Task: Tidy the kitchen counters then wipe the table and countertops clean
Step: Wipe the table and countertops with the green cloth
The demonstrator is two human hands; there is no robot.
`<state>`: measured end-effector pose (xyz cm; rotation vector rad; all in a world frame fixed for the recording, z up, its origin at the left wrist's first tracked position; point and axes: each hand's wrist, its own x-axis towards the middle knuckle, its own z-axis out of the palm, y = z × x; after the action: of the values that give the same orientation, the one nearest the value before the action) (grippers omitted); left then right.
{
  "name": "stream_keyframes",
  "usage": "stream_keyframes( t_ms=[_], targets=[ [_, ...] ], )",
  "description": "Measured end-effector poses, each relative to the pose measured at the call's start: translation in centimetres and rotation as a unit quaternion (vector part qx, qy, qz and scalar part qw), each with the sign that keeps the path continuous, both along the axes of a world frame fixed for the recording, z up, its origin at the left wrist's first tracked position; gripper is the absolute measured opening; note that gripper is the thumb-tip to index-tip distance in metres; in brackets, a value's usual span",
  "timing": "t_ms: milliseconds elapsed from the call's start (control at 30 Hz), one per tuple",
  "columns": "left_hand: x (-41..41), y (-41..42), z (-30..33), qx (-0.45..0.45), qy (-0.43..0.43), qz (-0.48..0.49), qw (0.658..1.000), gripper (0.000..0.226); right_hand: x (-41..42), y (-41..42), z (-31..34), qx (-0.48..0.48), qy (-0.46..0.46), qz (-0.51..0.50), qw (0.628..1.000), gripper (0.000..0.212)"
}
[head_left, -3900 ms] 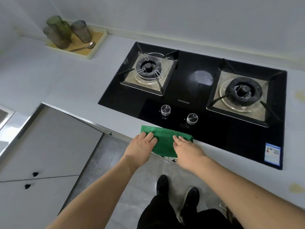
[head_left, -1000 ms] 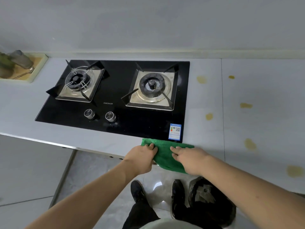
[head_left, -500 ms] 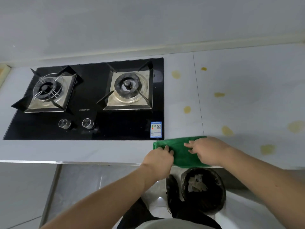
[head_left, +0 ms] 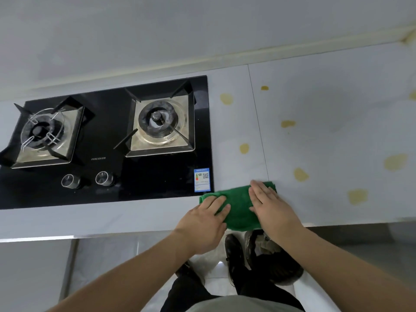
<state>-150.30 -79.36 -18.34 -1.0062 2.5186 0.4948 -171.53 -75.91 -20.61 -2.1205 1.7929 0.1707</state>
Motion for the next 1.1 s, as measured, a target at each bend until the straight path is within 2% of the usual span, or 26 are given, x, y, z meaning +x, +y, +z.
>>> stream_keyframes(
  t_ms=[100,167,267,400,533,733,933,1100],
  targets=[
    [-0.5,-0.7,0.2,-0.014,-0.015,-0.001,1.000,0.057,-1.0,-2.5,0.8,0.041,0.030,0.034,0.998,0.061],
    [-1.6,-1.1,0.1,-0.030,-0.029,0.008,0.999,0.058,-1.0,-4.9,0.6,0.015,0.051,0.036,0.998,0.067],
    [-3.2,-1.7,0.2,-0.043,-0.040,0.034,0.998,0.058,-0.5,-7.4,1.1,0.036,0.071,0.036,0.996,0.077],
    [-3.6,-1.0,0.5,-0.041,-0.046,0.043,0.997,0.059,-0.5,-7.0,1.0,0.059,0.080,0.020,0.995,0.073],
    [-4.3,0.2,0.8,-0.037,-0.077,-0.011,0.996,0.061,-1.3,-4.7,0.7,0.089,0.083,-0.010,0.992,0.061],
    [-4.8,-1.3,0.9,-0.076,-0.123,-0.080,0.986,0.060,-1.3,-5.2,1.3,0.129,0.116,-0.027,0.984,0.058],
    [-5.0,-3.7,-0.1,-0.075,-0.157,-0.035,0.984,0.063,-1.2,-7.3,0.5,0.138,0.143,-0.060,0.978,0.061],
    [-6.5,-8.8,-0.5,-0.089,-0.174,-0.023,0.980,0.061,-0.9,-11.2,-0.1,0.120,0.152,-0.088,0.977,0.064]
  ],
)
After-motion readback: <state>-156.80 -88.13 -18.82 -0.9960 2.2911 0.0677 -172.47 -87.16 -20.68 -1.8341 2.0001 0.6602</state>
